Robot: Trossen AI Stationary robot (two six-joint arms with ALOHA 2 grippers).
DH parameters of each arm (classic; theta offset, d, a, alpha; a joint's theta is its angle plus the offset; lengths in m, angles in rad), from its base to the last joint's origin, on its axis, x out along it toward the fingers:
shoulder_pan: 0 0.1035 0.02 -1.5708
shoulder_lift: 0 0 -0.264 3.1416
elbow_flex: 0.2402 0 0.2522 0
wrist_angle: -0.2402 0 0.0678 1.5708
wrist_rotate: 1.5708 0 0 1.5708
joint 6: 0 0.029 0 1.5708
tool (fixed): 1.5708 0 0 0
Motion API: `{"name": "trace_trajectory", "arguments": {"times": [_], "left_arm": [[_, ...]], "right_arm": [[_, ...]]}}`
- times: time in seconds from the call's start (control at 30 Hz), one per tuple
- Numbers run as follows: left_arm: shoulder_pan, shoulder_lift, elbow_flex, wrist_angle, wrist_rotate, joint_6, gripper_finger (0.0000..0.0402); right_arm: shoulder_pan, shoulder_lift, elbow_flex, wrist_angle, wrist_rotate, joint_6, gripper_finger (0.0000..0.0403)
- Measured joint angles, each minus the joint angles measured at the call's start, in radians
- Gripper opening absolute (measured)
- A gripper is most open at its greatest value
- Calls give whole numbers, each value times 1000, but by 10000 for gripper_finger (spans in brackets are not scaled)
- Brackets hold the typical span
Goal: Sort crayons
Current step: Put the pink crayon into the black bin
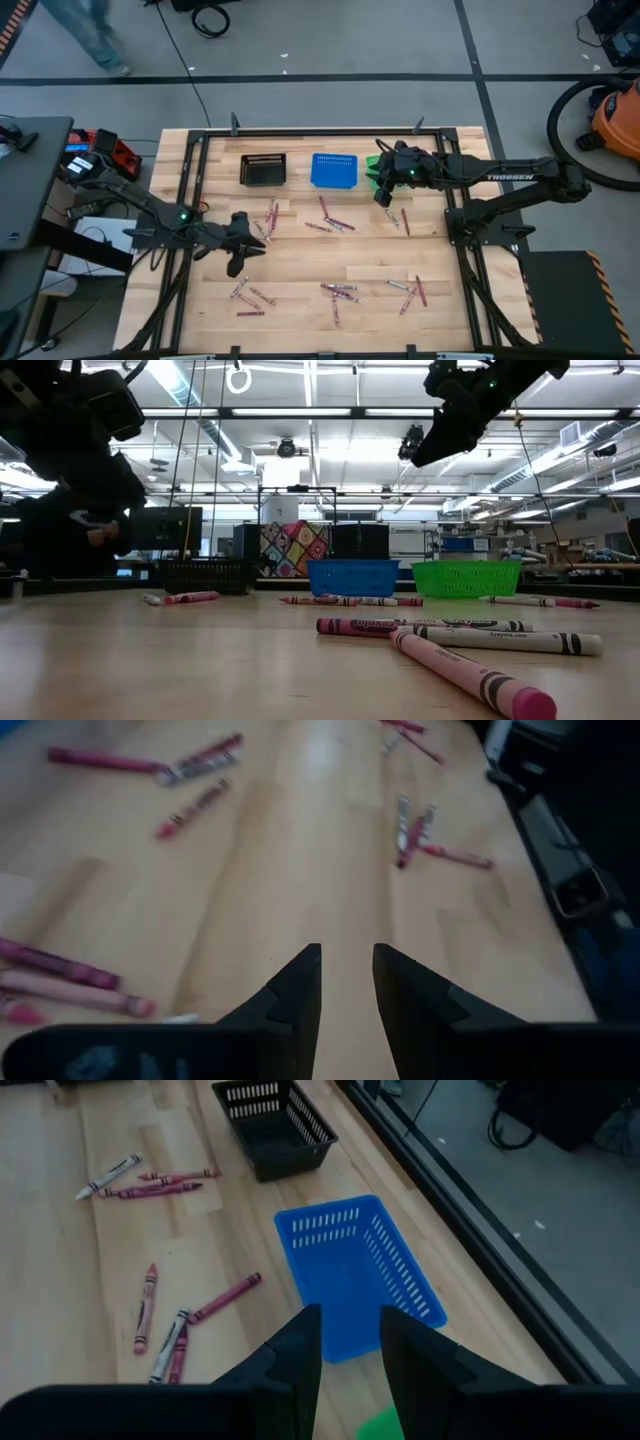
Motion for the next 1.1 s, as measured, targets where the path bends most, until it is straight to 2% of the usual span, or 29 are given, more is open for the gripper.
{"name": "trace_trajectory", "arguments": {"times": [0.13,0.33,0.43,0.83,1.1], "left_arm": [[-14,88,72,-24,32,0,103],[-61,224,234,-200,50,2,103],[-88,278,279,-223,54,-5,102],[-181,473,308,-204,111,-83,102],[-224,510,309,-162,125,-95,102]], "right_arm": [[-14,0,0,-3,0,-4,113],[-27,0,0,-5,0,-2,113],[-26,0,0,-5,0,0,113],[-25,0,0,-15,-3,48,113],[-25,1,0,-17,-2,43,113]]}}
